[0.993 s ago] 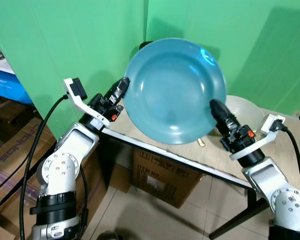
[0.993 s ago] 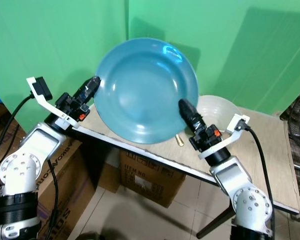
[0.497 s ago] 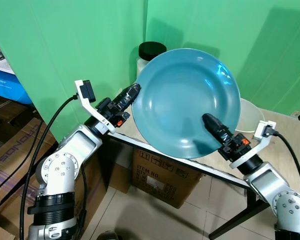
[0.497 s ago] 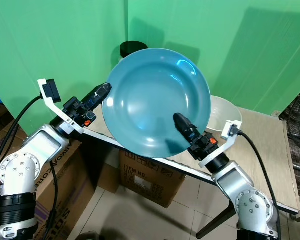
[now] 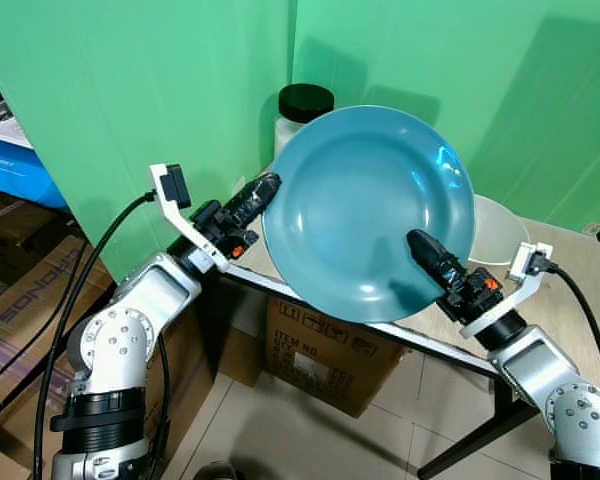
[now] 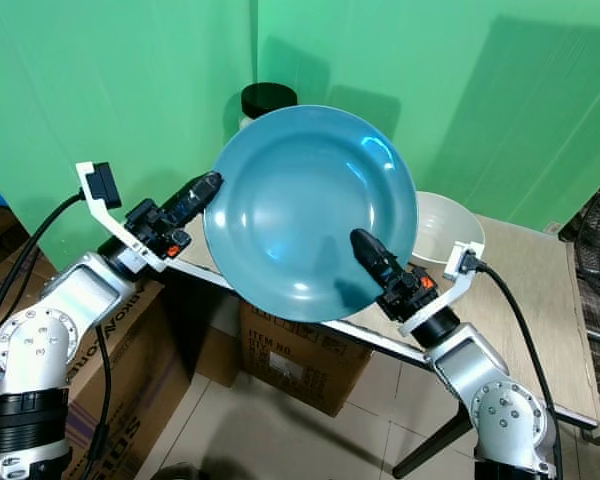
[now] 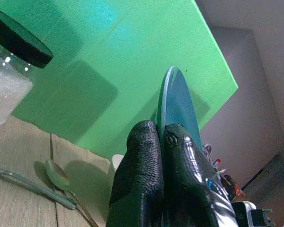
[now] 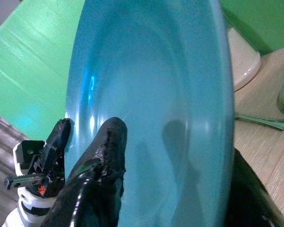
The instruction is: Setting the table
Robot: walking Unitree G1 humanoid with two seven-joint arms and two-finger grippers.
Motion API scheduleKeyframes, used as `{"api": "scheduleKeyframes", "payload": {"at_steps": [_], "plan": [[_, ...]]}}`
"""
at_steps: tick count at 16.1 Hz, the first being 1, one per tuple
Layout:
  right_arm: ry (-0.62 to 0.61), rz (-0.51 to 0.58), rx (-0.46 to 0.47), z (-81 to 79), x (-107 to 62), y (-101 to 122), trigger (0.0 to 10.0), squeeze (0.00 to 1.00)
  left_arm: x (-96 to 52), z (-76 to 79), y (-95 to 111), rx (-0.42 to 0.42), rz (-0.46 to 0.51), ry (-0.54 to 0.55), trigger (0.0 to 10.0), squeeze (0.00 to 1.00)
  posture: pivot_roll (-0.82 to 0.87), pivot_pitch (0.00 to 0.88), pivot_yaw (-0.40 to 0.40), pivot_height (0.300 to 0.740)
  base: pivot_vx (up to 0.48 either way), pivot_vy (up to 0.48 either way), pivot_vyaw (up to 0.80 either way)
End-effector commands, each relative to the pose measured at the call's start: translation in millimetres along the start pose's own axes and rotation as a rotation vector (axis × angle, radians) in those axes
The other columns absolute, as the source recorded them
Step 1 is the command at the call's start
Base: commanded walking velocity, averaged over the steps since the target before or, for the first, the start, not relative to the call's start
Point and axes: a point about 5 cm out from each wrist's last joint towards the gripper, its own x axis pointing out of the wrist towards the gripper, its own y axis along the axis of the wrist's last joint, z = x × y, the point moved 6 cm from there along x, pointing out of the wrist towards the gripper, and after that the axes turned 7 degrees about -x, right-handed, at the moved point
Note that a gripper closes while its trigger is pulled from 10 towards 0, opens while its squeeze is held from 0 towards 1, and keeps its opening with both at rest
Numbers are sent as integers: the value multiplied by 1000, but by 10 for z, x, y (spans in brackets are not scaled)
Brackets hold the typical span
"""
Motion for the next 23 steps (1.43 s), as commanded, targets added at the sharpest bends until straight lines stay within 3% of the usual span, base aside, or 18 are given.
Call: {"api": "scheduleKeyframes", "payload": {"at_steps": [1,11,12,13,14,15,16,17,21,23], "plan": [[3,1,7,-7,-24,9,0,0,41,145,-21,37,-14,-63,0,0,32,0,-58,740,0,0,0],[8,-5,-11,-13,-26,16,0,0,49,137,-13,90,-1,-66,314,0,33,0,-59,740,0,0,0],[7,-5,-12,-12,-27,17,0,0,48,135,-15,92,-2,-65,2157,0,33,0,-58,740,0,0,0],[7,-4,-13,-12,-29,19,0,0,47,125,-22,100,-5,-59,6941,0,33,0,-58,740,0,0,0],[6,-3,-14,-11,-30,21,0,0,47,112,-27,108,-7,-52,10000,0,32,0,-58,740,0,0,0],[5,-1,-15,-11,-31,27,0,0,44,100,-37,111,-13,-49,10000,0,33,0,-58,740,0,0,0],[3,4,-15,-5,-33,43,0,0,41,85,-31,120,-11,-44,10000,624,33,0,-58,740,0,0,0],[3,6,-16,-4,-35,48,0,0,40,74,-26,118,-7,-40,10000,1000,33,0,-56,740,0,0,0],[-11,50,-28,0,-71,157,0,0,35,-50,115,175,90,58,10000,1000,31,0,-49,740,0,0,0],[-26,73,-33,0,-88,206,0,0,37,-34,91,184,67,48,10000,1000,28,0,-39,740,0,0,0]]}}
